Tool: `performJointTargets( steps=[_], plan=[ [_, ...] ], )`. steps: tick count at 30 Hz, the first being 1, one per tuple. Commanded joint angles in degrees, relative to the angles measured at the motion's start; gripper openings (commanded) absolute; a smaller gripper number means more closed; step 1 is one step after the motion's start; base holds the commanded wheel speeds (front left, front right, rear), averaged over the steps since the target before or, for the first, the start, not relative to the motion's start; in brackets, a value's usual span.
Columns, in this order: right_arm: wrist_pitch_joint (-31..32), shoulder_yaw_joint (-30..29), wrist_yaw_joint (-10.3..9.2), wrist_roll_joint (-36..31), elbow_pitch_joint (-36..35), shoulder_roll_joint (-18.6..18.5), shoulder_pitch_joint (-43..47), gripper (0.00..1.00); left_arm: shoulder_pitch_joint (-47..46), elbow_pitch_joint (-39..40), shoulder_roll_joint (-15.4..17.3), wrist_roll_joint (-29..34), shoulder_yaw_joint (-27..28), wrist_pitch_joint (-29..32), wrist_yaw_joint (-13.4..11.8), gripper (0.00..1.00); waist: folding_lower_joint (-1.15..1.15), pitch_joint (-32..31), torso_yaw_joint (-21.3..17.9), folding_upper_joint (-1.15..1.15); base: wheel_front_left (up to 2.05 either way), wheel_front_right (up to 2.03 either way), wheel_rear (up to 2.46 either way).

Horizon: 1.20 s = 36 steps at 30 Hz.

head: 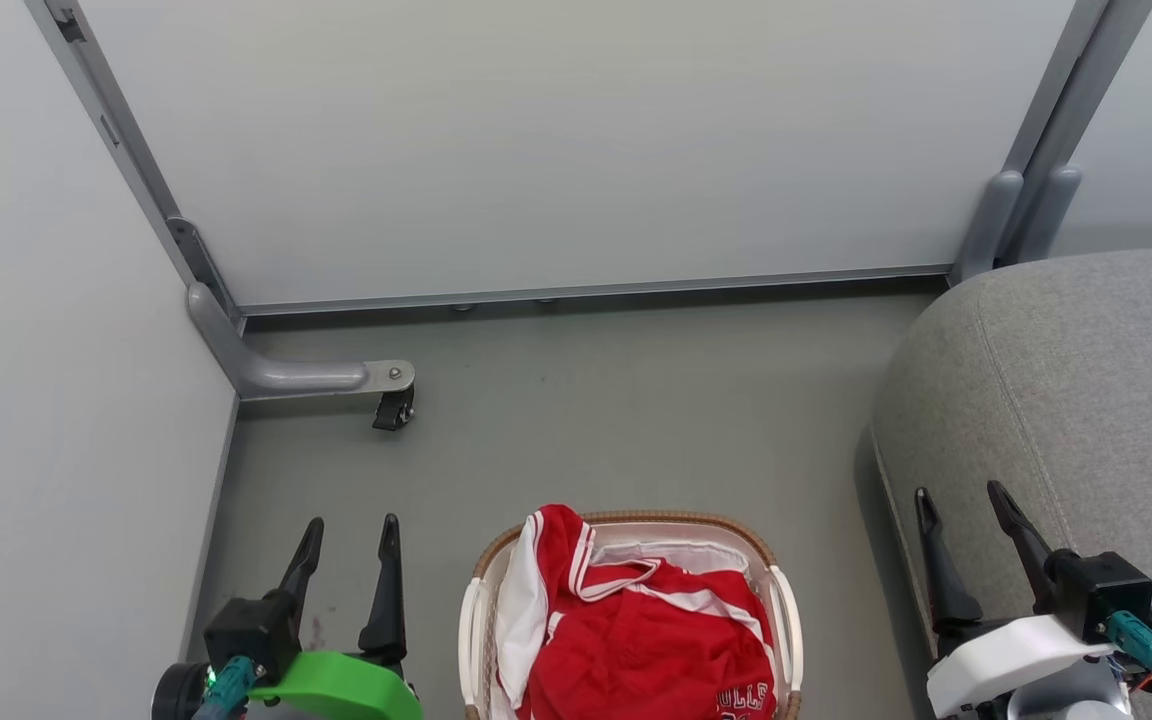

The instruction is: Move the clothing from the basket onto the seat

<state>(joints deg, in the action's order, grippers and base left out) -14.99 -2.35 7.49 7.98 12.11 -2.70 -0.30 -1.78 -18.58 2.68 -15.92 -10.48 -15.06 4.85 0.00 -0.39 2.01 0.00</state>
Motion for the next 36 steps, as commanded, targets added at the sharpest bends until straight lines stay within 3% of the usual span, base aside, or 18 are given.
performJointTargets(
  steps=[1,18,26,36],
  plan=[
    [-0.3,0.0,0.0,-0.1,0.2,-0.3,0.9,1.0,0.7,-0.1,0.4,0.4,0.2,-0.1,-0.1,1.0,0.0,0.0,0.0,0.0,0.0,0.0,0.0],
    [-0.3,-0.1,0.0,0.4,-0.8,-0.3,0.5,1.0,0.6,-0.6,0.4,-0.6,0.5,-0.1,0.4,1.0,0.0,0.2,-0.2,0.0,0.0,0.0,0.0],
    [-0.3,0.0,0.0,0.3,-1.8,-0.3,-0.2,1.0,-1.4,-0.9,0.3,0.0,-2.0,-0.1,0.9,1.0,0.0,2.0,-0.8,0.0,0.0,0.0,0.0],
    [-0.3,0.4,0.0,0.5,-3.5,-0.3,-5.9,1.0,-9.6,-8.0,0.4,0.9,-9.5,-0.1,1.9,1.0,0.0,12.8,-3.7,0.0,0.0,0.0,0.0]
  ],
)
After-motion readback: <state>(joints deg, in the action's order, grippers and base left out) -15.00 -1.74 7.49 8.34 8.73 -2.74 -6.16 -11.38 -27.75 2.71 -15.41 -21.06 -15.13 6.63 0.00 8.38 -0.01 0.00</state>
